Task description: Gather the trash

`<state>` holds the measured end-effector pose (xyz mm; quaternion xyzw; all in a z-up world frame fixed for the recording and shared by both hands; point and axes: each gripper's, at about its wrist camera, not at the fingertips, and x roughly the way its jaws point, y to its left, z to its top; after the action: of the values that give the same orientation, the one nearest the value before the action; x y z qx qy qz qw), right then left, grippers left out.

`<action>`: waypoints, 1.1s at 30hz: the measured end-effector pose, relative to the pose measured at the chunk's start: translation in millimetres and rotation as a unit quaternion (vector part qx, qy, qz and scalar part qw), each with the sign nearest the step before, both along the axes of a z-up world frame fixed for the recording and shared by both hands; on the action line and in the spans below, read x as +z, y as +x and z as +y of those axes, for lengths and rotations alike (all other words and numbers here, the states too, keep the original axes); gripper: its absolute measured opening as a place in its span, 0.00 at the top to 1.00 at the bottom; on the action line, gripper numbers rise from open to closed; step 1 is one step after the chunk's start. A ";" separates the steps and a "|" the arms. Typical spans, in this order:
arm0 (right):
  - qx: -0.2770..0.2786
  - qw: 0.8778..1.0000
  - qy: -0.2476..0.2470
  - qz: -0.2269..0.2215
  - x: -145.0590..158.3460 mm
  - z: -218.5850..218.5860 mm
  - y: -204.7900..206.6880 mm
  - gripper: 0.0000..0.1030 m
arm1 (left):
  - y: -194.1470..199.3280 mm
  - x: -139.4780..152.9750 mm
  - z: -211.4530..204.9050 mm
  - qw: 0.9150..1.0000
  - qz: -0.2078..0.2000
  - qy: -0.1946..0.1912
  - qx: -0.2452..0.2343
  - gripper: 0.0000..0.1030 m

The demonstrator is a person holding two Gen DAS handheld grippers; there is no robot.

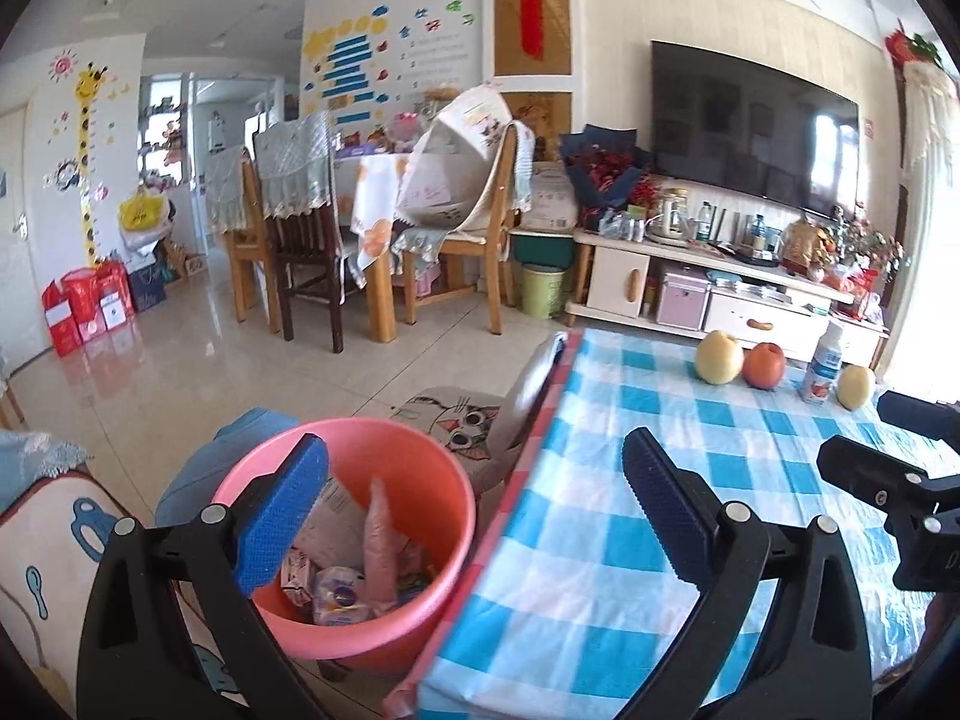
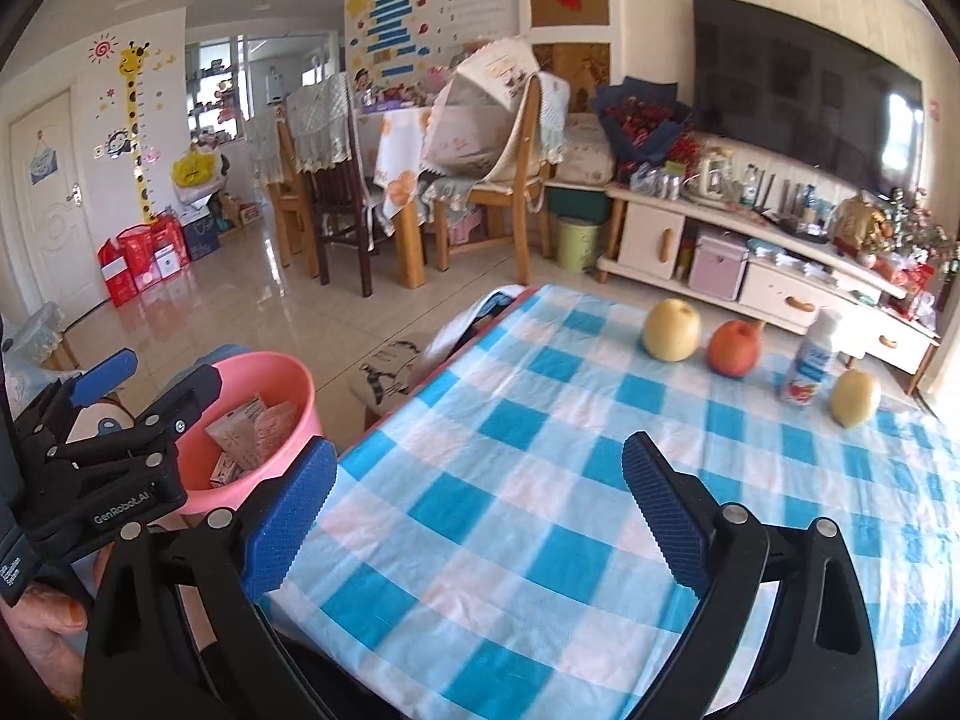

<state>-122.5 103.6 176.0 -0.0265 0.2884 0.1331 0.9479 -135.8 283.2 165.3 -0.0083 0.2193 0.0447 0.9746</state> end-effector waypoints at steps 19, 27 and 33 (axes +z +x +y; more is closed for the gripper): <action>-0.152 0.984 -0.003 -0.096 54.7 -124.9 -124.6 0.06 | -80.4 63.8 -135.9 0.990 -0.084 0.030 -0.109 0.04; -0.206 0.971 -0.011 -0.123 70.8 -158.4 -174.9 0.05 | -113.1 81.8 -173.2 0.984 -0.107 0.036 -0.137 0.04; -0.241 0.961 -0.008 -0.137 77.9 -179.6 -206.7 0.05 | -135.6 89.8 -197.6 0.979 -0.115 0.044 -0.164 0.04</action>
<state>-329.2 -76.0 253.9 0.0179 0.1546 -0.1069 0.9820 -271.5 85.6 255.1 0.0655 0.1015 -0.1074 0.9868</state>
